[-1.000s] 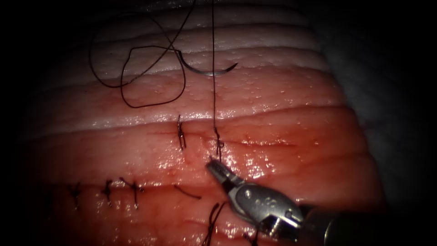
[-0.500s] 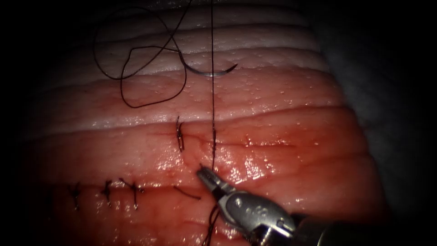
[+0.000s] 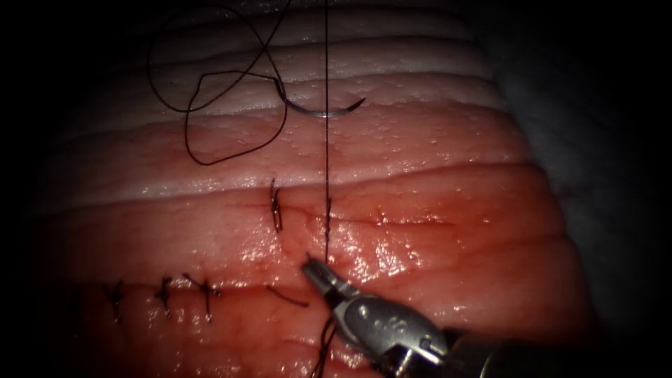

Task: Wound Closure
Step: Pull tail downward through loops to form knot with right hand and pull upward on long string with left grasper, then loop suture once clockwise around right gripper

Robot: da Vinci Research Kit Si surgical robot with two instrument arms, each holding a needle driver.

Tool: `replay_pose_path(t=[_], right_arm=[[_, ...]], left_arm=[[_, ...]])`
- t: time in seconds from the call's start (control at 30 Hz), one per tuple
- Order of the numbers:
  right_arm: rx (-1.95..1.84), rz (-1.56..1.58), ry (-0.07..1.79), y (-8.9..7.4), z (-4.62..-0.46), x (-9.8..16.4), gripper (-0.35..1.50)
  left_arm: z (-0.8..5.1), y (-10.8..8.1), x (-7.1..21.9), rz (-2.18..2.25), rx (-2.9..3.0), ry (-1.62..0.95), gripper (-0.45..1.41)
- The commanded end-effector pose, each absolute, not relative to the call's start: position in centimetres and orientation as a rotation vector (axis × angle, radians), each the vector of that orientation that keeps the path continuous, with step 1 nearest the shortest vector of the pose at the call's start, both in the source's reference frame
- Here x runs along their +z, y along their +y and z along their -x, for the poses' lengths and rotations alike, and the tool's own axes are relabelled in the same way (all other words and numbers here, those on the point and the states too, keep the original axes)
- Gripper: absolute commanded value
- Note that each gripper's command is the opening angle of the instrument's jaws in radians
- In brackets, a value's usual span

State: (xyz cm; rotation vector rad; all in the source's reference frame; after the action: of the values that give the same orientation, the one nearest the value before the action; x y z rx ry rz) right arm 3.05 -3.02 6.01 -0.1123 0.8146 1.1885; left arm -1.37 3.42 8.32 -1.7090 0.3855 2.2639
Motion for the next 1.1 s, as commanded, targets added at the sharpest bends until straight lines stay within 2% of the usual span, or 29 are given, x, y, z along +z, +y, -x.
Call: replay_pose_path(t=[0.03,0.27,0.33,0.4,0.43,0.47,0.73,1.0,1.03,1.07,1.1], right_arm=[[1.187,0.109,0.812,-3.1,-3.11,6.1,-0.35],[1.180,0.099,0.881,-2.9,-3.04,6.1,-0.35],[1.175,0.096,0.910,-2.9,-3.03,6.0,-0.05],[1.144,0.117,0.922,-2.8,-3.01,6.0,0.66],[1.128,0.126,0.928,-2.8,-3.00,6.0,0.89],[1.090,0.136,0.943,-2.8,-2.98,6.0,1.01],[0.988,0.104,1.075,-2.6,-2.82,5.8,1.21],[0.902,0.051,1.110,-2.3,-2.65,5.7,1.21],[0.882,0.038,1.122,-2.3,-2.64,5.7,1.20],[0.863,0.026,1.133,-2.2,-2.63,5.6,1.08],[0.835,0.009,1.139,-2.2,-2.62,5.6,0.88]], left_arm=[[1.41,3.5,8.4,1.709,2.263,0.391,-0.45],[1.44,3.4,8.3,1.748,2.252,0.364,-0.45],[1.43,3.3,8.3,1.770,2.258,0.300,-0.45],[1.43,3.1,8.2,1.797,2.264,0.238,-0.45],[1.43,3.0,8.1,1.820,2.277,0.193,-0.45],[1.43,2.9,8.1,1.828,2.286,0.162,-0.45],[1.33,2.1,7.4,1.916,2.351,-0.120,-0.45],[1.12,1.3,6.6,2.000,2.363,-0.208,-0.45],[1.10,1.3,6.6,2.005,2.363,-0.212,-0.45],[1.08,1.2,6.5,2.011,2.365,-0.215,-0.45],[1.07,1.1,6.4,2.016,2.366,-0.217,-0.45]])
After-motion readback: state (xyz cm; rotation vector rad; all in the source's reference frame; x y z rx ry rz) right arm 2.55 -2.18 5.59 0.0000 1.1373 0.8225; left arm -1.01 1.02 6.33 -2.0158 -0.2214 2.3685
